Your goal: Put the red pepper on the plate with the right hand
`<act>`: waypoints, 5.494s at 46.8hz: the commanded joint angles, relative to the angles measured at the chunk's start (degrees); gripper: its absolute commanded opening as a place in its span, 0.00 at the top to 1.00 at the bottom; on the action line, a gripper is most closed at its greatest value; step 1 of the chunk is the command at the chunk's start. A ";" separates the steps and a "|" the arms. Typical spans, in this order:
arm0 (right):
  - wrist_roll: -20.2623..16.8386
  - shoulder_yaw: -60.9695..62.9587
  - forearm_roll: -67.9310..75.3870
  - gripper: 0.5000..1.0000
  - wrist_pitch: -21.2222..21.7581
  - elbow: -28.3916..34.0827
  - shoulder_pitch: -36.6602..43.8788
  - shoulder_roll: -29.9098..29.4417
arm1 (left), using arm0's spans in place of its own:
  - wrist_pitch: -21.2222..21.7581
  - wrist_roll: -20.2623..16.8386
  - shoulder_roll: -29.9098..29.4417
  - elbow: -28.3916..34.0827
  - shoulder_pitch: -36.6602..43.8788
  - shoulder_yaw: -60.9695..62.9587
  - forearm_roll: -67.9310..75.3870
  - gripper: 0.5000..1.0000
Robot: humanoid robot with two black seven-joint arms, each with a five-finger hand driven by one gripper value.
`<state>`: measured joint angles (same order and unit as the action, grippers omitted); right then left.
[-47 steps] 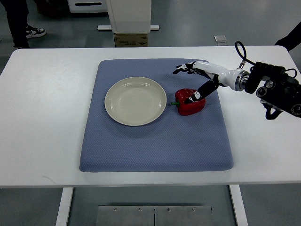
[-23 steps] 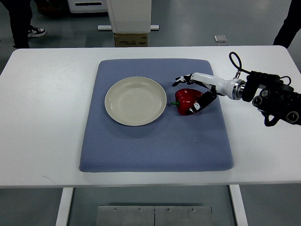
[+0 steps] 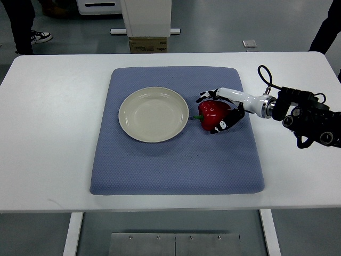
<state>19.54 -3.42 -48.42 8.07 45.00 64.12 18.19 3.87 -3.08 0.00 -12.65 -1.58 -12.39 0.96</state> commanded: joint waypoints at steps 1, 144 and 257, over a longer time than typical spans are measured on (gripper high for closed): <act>0.59 -0.01 0.00 0.03 0.01 -0.26 -0.22 0.00 | 0.00 0.00 0.00 0.00 0.00 0.00 0.01 0.00; -10.57 3.33 3.69 0.88 -5.00 -4.57 2.68 -18.19 | 0.00 0.00 0.00 0.00 0.00 0.00 0.01 0.00; -15.49 63.54 19.95 0.00 -6.67 -4.57 -18.68 -11.16 | 0.00 0.00 0.00 0.00 0.00 0.00 0.01 0.00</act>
<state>4.09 60.08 -28.48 1.41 40.43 45.65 7.03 3.87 -3.07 0.00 -12.66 -1.58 -12.39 0.96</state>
